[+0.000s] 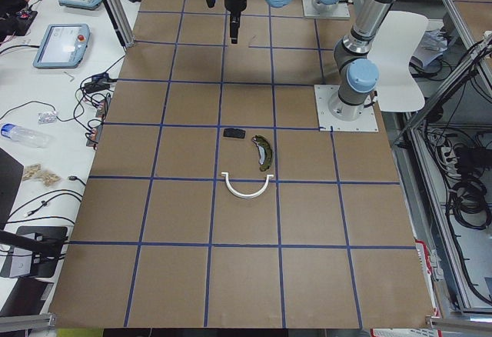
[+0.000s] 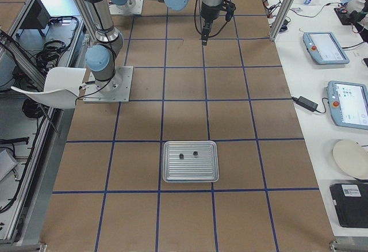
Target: Place bearing gear from tray to pile
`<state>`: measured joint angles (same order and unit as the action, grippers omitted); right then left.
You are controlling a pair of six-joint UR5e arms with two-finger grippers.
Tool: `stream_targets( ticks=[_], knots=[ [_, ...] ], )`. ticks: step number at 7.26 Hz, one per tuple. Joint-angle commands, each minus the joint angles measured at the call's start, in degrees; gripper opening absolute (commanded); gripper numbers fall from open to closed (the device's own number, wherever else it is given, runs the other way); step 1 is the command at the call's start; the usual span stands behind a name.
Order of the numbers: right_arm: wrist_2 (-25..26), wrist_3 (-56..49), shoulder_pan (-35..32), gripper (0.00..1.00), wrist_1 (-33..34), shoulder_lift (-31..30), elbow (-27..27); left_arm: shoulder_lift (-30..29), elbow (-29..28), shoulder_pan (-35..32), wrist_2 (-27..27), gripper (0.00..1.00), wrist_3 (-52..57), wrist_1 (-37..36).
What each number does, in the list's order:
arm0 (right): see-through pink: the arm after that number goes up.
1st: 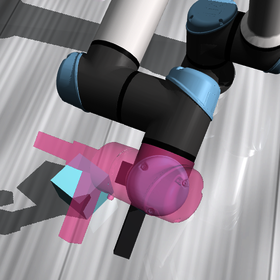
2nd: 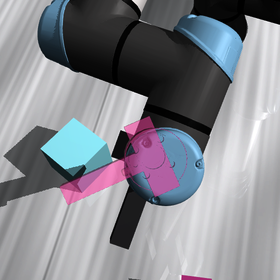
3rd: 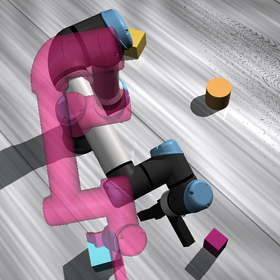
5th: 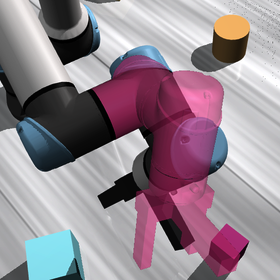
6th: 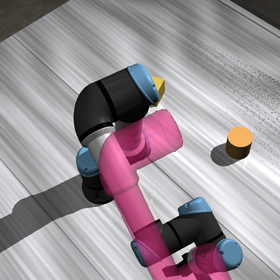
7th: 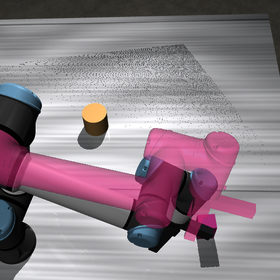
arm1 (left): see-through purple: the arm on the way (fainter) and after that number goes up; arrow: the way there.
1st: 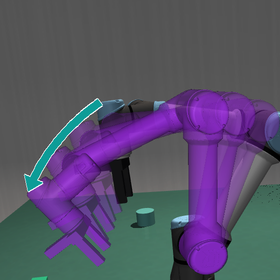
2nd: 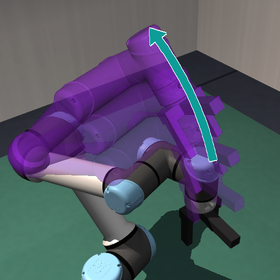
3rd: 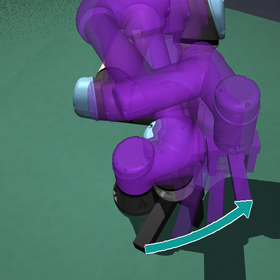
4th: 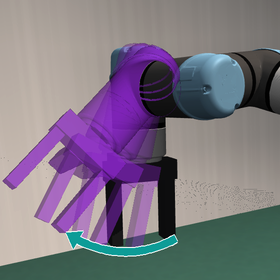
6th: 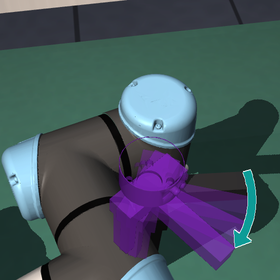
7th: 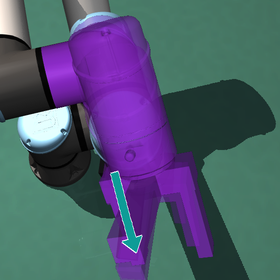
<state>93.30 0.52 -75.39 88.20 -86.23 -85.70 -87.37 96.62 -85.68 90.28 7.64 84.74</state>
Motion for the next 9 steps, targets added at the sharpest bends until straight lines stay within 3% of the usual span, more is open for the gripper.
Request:
stream_targets(
  ticks=[1,4,5,6,8,9],
  knots=[
    [0.4,-11.1,9.0,1.00,-0.1,3.0,-0.1,-0.1,0.1,0.0,0.0,1.00,0.0,-0.6],
    [0.6,-34.0,24.8,1.00,0.6,8.0,-1.5,-0.3,0.1,0.4,0.0,1.00,1.1,-0.7],
    [2.1,-41.1,30.3,1.00,6.4,11.2,-2.8,-1.1,0.1,0.6,-0.1,1.00,1.8,-1.1],
    [2.9,-47.3,34.3,1.00,17.5,15.6,-3.5,-1.2,0.1,0.7,0.2,1.00,1.8,-2.2],
    [2.8,-49.7,40.0,1.00,22.6,21.6,-4.6,-0.2,0.1,1.0,0.3,1.00,1.8,-1.4],
    [2.9,-49.7,40.5,1.00,28.4,21.8,-7.1,-0.7,0.1,1.0,0.3,1.00,1.8,-2.1]
  ],
)
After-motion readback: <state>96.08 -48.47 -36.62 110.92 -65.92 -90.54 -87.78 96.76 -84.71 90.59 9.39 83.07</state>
